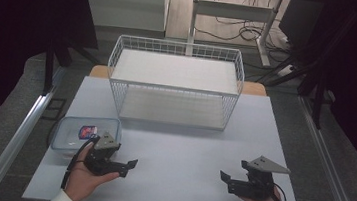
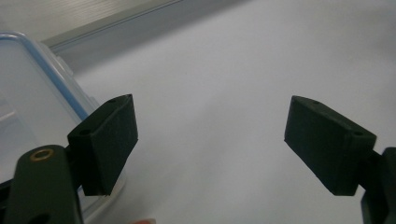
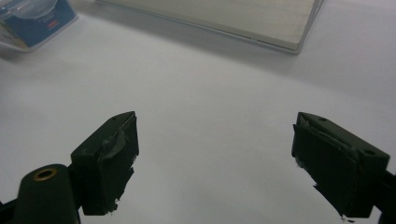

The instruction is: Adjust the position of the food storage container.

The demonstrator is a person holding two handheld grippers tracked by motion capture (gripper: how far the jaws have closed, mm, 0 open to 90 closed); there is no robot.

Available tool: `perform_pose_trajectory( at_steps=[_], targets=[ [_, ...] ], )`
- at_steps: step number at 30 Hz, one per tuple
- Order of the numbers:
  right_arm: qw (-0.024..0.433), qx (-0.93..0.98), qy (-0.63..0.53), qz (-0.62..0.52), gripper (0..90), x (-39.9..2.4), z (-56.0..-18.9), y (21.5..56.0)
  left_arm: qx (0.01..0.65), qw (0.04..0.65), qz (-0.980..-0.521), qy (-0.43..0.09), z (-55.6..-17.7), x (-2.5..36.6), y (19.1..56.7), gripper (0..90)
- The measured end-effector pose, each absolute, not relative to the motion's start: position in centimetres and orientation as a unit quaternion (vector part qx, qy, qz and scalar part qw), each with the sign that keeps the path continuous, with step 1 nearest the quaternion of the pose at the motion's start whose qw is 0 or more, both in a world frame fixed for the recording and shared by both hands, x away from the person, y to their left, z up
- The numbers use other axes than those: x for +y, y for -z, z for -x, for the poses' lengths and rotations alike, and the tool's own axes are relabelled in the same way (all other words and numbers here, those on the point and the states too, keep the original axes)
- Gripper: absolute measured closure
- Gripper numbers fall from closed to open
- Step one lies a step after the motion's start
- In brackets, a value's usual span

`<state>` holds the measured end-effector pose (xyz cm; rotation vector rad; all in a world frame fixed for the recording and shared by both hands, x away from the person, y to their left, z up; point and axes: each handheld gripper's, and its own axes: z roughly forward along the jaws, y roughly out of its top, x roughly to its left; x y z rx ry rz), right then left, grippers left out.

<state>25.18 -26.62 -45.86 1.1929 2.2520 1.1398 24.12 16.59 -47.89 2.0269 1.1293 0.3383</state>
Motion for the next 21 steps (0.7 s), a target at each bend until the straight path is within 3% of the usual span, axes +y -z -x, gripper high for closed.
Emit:
perform_pose_trajectory(
  at_steps=[21],
  targets=[
    [0.180, 0.814, -0.377, -0.404, 15.5, -25.8, -24.9, 46.2, 0.442, 0.390, -0.796, -0.137, -23.6, 17.2, 47.4, 17.4]
  ],
)
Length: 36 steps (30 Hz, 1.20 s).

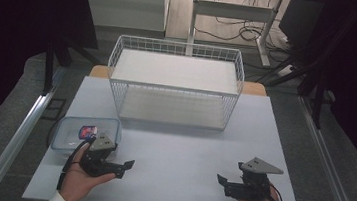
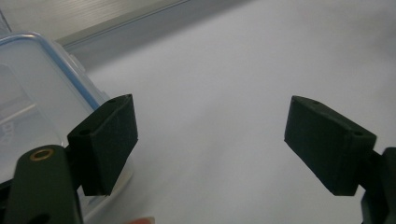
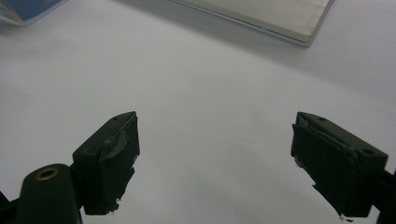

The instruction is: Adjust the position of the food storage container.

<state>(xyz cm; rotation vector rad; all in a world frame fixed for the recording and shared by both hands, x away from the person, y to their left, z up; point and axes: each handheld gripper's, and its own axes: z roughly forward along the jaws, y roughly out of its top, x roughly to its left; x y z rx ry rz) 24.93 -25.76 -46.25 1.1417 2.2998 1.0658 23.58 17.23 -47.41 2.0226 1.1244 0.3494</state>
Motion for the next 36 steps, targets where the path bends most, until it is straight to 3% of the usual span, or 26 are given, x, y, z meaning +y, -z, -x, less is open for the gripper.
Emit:
perform_pose_trajectory(
  at_steps=[12, 25, 32, 36],
  targets=[
    [0.178, 0.813, -0.375, -0.409, 16.3, -26.1, -25.2, 46.6, 0.456, 0.398, -0.784, -0.140, -24.1, 18.5, 45.7, 17.8],
    [0.167, 0.807, -0.384, -0.416, 16.6, -25.9, -25.3, 46.5, 0.535, 0.387, -0.737, -0.146, -26.5, 26.6, 42.0, 18.2],
    [0.173, 0.809, -0.379, -0.415, 16.7, -25.7, -25.3, 46.6, 0.562, 0.371, -0.724, -0.149, -27.6, 29.8, 42.8, 23.7],
    [0.175, 0.811, -0.375, -0.414, 16.7, -25.6, -25.2, 46.8, 0.574, 0.357, -0.721, -0.153, -28.4, 31.1, 43.4, 33.5]
  ],
)
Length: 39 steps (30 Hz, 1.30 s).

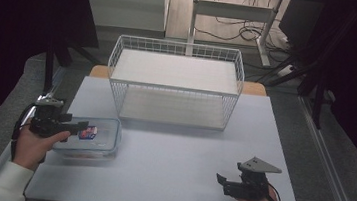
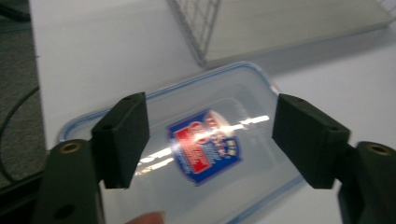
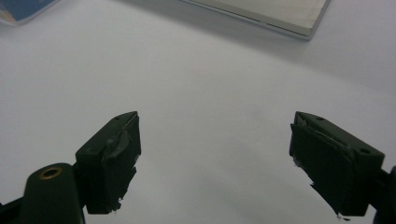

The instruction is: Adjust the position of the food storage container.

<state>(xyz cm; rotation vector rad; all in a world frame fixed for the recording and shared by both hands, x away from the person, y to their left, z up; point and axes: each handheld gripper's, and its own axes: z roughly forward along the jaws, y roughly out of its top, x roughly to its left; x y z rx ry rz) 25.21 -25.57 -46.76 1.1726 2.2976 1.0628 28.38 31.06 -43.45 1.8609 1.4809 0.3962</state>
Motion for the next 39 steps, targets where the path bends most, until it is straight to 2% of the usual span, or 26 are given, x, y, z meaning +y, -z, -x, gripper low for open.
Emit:
perform_pose_trajectory(
  at_steps=[6, 9, 14, 23, 29, 39],
  targets=[
    [0.177, 0.810, -0.373, -0.416, 16.7, -25.7, -25.1, 46.8, 0.596, 0.329, -0.717, -0.150, -29.5, 33.1, 44.8, 65.7],
    [0.178, 0.810, -0.372, -0.417, 16.8, -25.8, -25.1, 46.8, 0.608, 0.312, -0.712, -0.162, -29.8, 34.4, 45.5, 74.9],
    [0.183, 0.812, -0.368, -0.414, 16.9, -25.6, -25.0, 46.8, 0.629, 0.301, -0.701, -0.149, -29.9, 36.6, 46.5, 89.7],
    [0.185, 0.814, -0.362, -0.415, 16.9, -25.5, -25.1, 46.9, 0.660, 0.273, -0.686, -0.140, -29.9, 39.2, 48.2, 90.0],
    [0.184, 0.816, -0.356, -0.417, 16.9, -25.4, -25.1, 47.1, 0.657, 0.280, -0.691, -0.112, -30.0, 39.2, 49.9, 90.0],
    [0.185, 0.817, -0.352, -0.418, 16.9, -25.3, -25.1, 47.1, 0.654, 0.273, -0.696, -0.117, -30.7, 39.0, 49.8, 90.0]
  ],
)
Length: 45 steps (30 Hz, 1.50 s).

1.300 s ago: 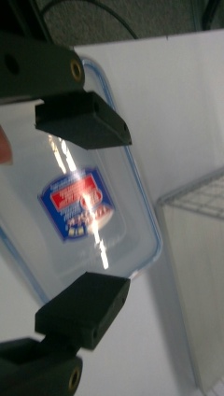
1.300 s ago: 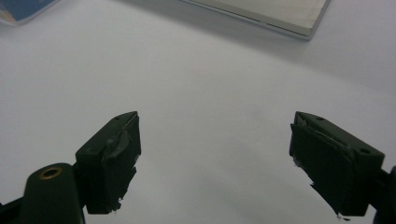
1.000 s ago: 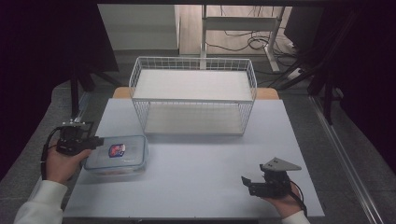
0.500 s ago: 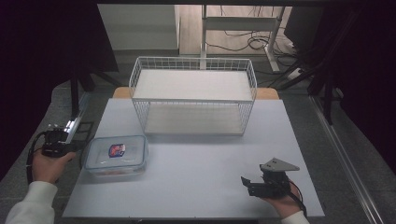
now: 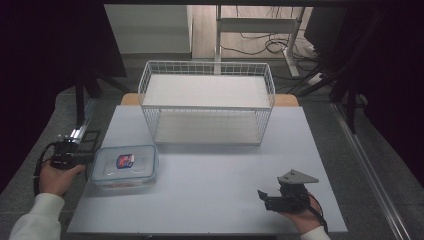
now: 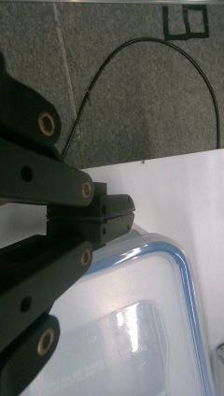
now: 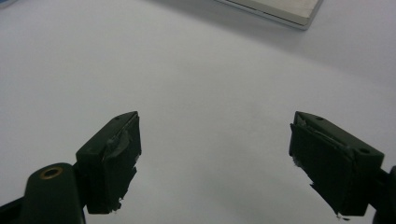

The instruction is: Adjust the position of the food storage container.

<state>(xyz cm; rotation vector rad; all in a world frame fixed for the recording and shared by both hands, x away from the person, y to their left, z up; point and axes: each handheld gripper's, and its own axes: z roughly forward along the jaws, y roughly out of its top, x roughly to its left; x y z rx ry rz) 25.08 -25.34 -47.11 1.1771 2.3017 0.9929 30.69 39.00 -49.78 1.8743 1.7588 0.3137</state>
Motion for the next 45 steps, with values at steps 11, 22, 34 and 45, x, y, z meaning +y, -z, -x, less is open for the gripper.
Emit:
perform_pose_trajectory(
  at_steps=[11, 22, 34, 45],
  targets=[
    [0.183, 0.818, -0.353, -0.416, 17.0, -25.2, -25.1, 47.1, 0.640, 0.285, -0.705, -0.112, -31.1, 38.0, 49.8, 90.0],
    [0.184, 0.815, -0.355, -0.419, 17.1, -25.4, -25.0, 46.9, 0.613, 0.295, -0.725, -0.102, -31.6, 34.9, 49.7, 90.0],
    [0.186, 0.815, -0.356, -0.417, 17.0, -25.4, -25.0, 46.8, 0.573, 0.310, -0.755, -0.082, -31.8, 29.8, 49.7, 90.0],
    [0.186, 0.815, -0.356, -0.419, 17.1, -25.5, -25.0, 46.8, 0.550, 0.320, -0.769, -0.064, -31.2, 26.7, 50.0, 90.0]
  ],
)
